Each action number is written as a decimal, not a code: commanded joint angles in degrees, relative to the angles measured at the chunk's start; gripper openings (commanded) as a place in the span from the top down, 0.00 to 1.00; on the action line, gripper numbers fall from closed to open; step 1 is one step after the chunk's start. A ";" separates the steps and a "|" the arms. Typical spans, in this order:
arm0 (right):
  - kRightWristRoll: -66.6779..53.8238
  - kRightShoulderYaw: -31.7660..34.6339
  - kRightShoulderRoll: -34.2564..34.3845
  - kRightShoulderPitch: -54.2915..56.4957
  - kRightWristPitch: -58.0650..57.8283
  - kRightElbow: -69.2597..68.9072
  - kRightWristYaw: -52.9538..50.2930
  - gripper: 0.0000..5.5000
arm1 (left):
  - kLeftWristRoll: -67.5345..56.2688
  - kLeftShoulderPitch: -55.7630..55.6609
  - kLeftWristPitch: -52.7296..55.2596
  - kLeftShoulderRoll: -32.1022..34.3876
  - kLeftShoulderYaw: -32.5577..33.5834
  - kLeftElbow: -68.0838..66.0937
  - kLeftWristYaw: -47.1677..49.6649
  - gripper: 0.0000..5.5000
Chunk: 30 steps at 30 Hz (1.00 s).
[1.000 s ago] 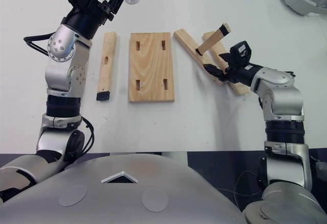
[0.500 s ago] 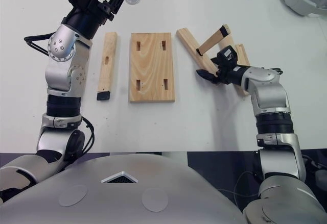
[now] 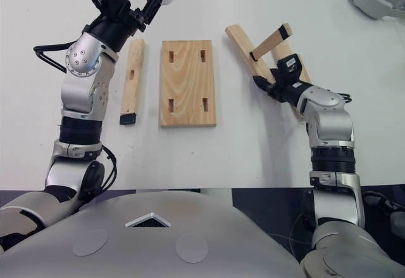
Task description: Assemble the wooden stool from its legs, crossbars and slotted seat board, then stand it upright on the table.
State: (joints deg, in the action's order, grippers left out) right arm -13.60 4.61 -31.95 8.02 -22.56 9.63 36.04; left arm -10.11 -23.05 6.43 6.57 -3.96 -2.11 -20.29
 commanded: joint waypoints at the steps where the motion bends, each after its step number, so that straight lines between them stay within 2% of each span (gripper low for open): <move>1: -0.73 2.61 1.91 1.16 9.02 -6.67 -0.97 0.63 | -15.92 -2.00 15.66 -5.03 5.93 3.69 0.70 0.38; 4: -1.46 1.83 3.34 1.88 12.14 -12.28 -0.27 0.63 | -33.73 -2.76 29.07 -6.96 12.21 6.67 0.59 0.38; 8: -3.99 0.50 5.64 3.63 10.92 -19.03 0.08 0.63 | -45.65 -3.79 37.15 -7.12 16.40 8.40 2.73 0.38; 15: -6.89 -4.79 6.06 4.69 6.82 -27.06 2.66 0.63 | -56.12 -5.53 40.40 -8.44 21.37 6.83 9.36 0.38; 23: -7.11 -7.62 5.06 2.68 5.68 -29.42 4.59 0.63 | -62.15 -4.97 40.60 -8.07 21.63 8.41 11.28 0.38; 30: -6.71 -7.42 5.30 2.65 5.38 -29.16 4.34 0.63 | -57.96 -4.32 38.91 -6.74 19.91 6.83 12.87 0.61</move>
State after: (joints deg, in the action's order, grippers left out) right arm -20.11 -2.84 -26.44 10.52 -17.01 -18.88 40.44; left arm -70.06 -27.54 45.76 -0.88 16.95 5.12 -8.30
